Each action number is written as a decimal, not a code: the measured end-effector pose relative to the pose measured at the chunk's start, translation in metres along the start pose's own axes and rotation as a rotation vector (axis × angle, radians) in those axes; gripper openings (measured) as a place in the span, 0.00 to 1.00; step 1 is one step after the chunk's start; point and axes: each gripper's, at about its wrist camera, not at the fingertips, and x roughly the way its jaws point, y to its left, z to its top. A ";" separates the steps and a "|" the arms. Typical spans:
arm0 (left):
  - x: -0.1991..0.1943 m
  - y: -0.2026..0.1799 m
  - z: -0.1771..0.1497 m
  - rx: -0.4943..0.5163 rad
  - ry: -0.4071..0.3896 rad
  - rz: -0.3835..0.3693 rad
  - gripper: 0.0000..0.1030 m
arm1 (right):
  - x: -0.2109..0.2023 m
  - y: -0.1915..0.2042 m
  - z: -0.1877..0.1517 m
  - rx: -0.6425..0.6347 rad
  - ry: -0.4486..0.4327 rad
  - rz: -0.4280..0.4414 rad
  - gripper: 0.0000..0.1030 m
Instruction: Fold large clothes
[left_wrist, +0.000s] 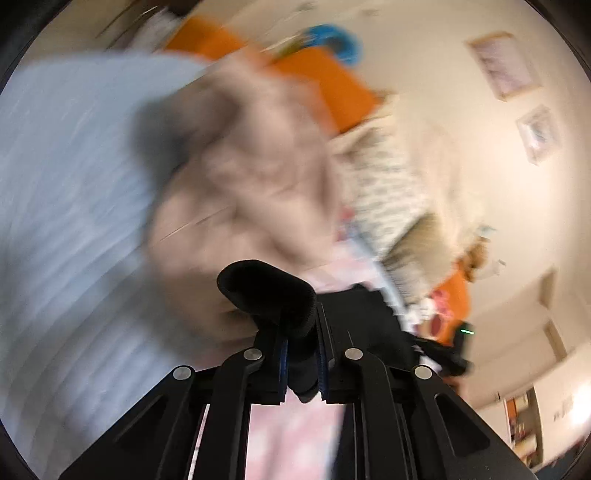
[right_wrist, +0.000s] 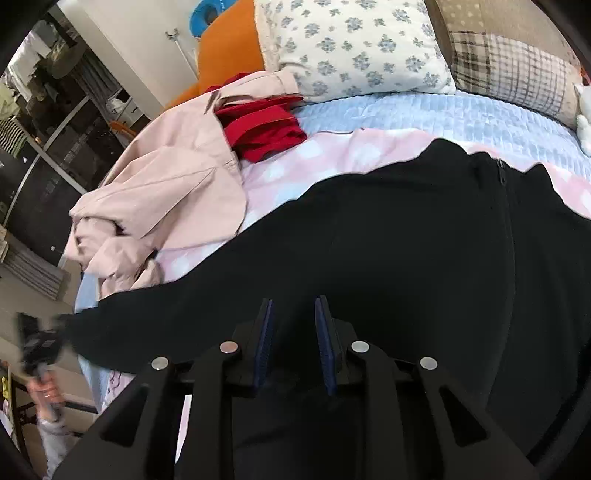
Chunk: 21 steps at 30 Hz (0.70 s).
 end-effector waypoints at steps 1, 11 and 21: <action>-0.004 -0.021 0.005 0.033 -0.002 -0.024 0.16 | 0.000 -0.001 0.003 0.002 -0.008 0.003 0.23; 0.038 -0.315 -0.065 0.565 0.353 -0.392 0.16 | -0.103 -0.029 -0.047 0.003 -0.103 0.078 0.25; 0.156 -0.378 -0.300 0.899 0.887 -0.360 0.16 | -0.230 -0.069 -0.158 -0.025 -0.168 0.023 0.25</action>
